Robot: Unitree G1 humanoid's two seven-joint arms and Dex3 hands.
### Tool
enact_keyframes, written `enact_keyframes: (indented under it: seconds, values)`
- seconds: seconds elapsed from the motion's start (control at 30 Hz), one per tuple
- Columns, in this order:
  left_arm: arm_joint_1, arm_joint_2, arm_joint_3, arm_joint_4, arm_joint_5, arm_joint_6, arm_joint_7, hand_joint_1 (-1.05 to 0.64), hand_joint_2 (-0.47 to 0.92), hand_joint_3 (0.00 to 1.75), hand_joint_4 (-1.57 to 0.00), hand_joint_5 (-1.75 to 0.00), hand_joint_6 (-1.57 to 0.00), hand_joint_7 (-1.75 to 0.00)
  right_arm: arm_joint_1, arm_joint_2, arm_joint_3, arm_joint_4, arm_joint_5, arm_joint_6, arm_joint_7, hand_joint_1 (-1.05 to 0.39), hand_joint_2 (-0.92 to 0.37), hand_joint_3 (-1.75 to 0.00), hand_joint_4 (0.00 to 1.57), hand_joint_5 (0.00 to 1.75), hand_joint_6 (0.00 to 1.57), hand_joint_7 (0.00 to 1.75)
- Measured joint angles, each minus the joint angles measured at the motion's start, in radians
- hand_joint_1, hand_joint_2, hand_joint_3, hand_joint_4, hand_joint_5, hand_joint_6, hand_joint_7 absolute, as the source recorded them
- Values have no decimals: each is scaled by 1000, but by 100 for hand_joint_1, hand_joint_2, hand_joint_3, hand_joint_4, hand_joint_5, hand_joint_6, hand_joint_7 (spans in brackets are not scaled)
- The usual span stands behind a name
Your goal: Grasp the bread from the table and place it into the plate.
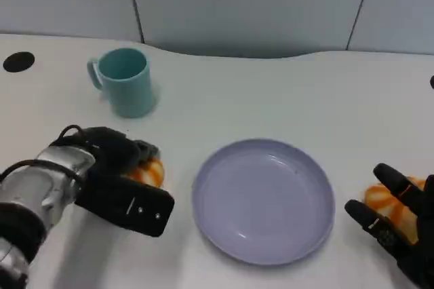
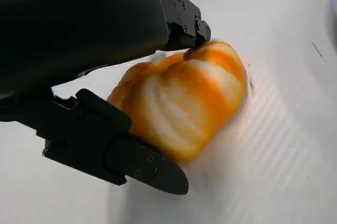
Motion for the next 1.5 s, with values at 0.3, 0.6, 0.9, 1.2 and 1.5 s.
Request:
enact_keyframes:
  seconds: [0.3,0.6,0.9,1.2,1.5]
  values:
    - [-96,-80,-48,261,-14,22,179,-53,91,16,-20,-11,-18,-4,0,-4,-9,-2,2,0,11,-38,-92,-28,51,77,79,2]
    - [-102,-101,-46,324,-66,36,261,-26,92,21,-29,-121,-23,-116,1,-9,-16,-3,3,2,14,-38,-92,-26,50,78,80,2]
    - [-102,-103,-25,343,-125,2,272,-27,92,19,-38,-158,-42,-127,2,-12,-17,-5,4,2,28,-39,-92,-26,51,80,82,3]
    - [-98,-102,-35,344,-137,-30,333,-27,92,19,-47,-170,-51,-138,2,-13,-31,-7,20,4,30,-37,-92,-29,46,83,79,2]
    - [-89,-105,7,345,-193,-49,321,-25,92,16,-53,-158,-64,-107,2,-13,-32,-9,22,7,21,-38,-92,-28,46,86,80,3]
